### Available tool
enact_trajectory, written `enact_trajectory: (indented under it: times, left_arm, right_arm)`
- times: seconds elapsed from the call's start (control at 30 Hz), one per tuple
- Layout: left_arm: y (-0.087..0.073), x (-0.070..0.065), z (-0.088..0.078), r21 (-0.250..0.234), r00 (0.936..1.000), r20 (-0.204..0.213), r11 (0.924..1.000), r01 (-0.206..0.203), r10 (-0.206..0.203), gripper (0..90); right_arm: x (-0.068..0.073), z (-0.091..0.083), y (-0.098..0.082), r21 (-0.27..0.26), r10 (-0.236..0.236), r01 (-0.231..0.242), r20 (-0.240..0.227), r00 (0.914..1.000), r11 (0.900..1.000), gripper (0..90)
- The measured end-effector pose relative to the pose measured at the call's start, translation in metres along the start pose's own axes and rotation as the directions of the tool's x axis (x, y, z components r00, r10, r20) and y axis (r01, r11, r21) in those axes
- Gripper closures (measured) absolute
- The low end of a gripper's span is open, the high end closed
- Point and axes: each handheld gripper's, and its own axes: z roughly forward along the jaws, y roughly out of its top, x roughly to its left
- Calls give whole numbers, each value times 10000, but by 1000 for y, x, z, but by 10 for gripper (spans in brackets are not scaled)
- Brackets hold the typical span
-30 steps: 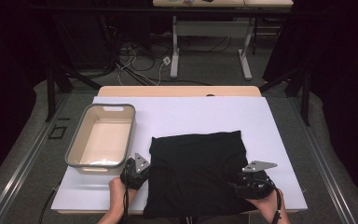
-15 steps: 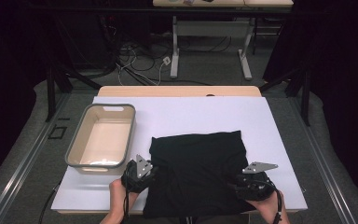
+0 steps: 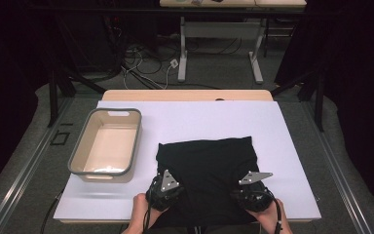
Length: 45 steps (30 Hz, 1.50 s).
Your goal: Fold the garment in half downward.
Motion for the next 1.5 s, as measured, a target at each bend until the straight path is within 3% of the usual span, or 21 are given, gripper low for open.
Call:
enact_trajectory:
  times: [0.07, 0.17, 0.23, 0.37, 0.4, 0.47, 0.57, 0.6, 0.67, 0.77, 0.8, 0.87, 0.93, 1.0, 1.03, 1.07, 1.1, 1.17, 1.33, 1.43, 1.5]
  left_arm:
    - [1, -1, -2, -188, 9998, 166, 9998, 65, -62, 850]
    - [6, -5, -17, -897, 9987, 483, 9958, 175, -132, 856]
    - [7, -7, -20, -1094, 9986, 525, 9939, 160, -103, 856]
    - [5, -10, -20, -795, 9968, 799, 9967, 158, -94, 852]
    - [0, -9, -14, -296, 9969, 775, 9995, 136, -113, 845]
    - [-2, -8, -12, -111, 9971, 748, 9999, 114, -106, 828]
    - [-1, -6, -11, 86, 9984, 557, 9999, 94, -99, 643]
    - [1, -7, -13, -25, 9990, 426, 9999, 125, -123, 643]
    - [7, -8, -17, -387, 9992, 383, 9991, 149, -134, 541]
    - [14, -18, -15, -532, 9969, 780, 9986, -81, 122, 504]
    - [15, -21, -11, -425, 9944, 1042, 9990, -146, 189, 514]
    - [15, -24, -7, -311, 9930, 1144, 9992, -249, 283, 523]
    - [13, -29, 7, 0, 9932, 1048, 9987, -513, 511, 552]
    - [11, -28, 11, 15, 9933, 1013, 9984, -569, 564, 643]
    - [9, -28, 13, -156, 9932, 964, 9979, -633, 645, 643]
    - [8, -28, 13, -386, 9935, 784, 9960, -802, 831, 776]
    - [8, -28, 13, -386, 9935, 784, 9960, -802, 831, 845]
    - [8, -28, 10, -370, 9914, 927, 9953, -896, 927, 866]
    - [9, -34, -7, -689, 9853, 1476, 9947, -763, 858, 879]
    - [8, -33, -14, -839, 9854, 1509, 9942, -671, 792, 878]
    - [7, -28, -21, -918, 9872, 1478, 9946, -474, 607, 878]
  right_arm:
    - [1, -4, 1, 53, 118, -118, 43, 9999, 9999, 861]
    - [1, -16, 0, -397, 209, -203, 129, 9997, 9990, 867]
    - [0, -20, -1, -477, 273, -265, 158, 9995, 9985, 867]
    - [-8, -26, -7, -589, 561, -547, 223, 9982, 9968, 865]
    - [-9, -23, -8, -279, 596, -592, 160, 9981, 9979, 855]
    - [-9, -18, -8, 3, 421, -421, 129, 9990, 9991, 831]
    - [-8, -14, -7, 84, 368, -369, 119, 9993, 9993, 745]
    - [-8, -14, -7, 84, 368, -369, 119, 9993, 9993, 745]
    - [-8, -14, -6, -74, 325, -324, 168, 9993, 9994, 711]
    - [-6, -16, -5, -156, 258, -257, 63, 9996, 9995, 641]
    - [-5, -16, -5, -134, 249, -248, 9, 9997, 9996, 642]
    - [-4, -14, -5, -55, 202, -202, 21, 9998, 9998, 646]
    - [-3, -11, -6, 57, 112, -112, -25, 9999, 9999, 715]
    - [-3, -11, -6, 233, 123, -124, 54, 9999, 9997, 737]
    - [-3, -10, -6, 215, 125, -126, 64, 9999, 9997, 767]
    - [-2, -8, -6, 155, 153, -152, -51, 9999, 9998, 821]
    - [-2, -8, -6, 155, 153, -152, -51, 9999, 9998, 821]
    - [-1, -10, -6, 348, 97, -95, -35, 9999, 9993, 850]
    - [1, -22, -5, -35, 136, -136, -143, 9998, 9999, 861]
    - [1, -27, -8, -199, 382, -384, -132, 9992, 9991, 861]
    - [-3, -28, -9, -208, 270, -271, -58, 9996, 9994, 859]
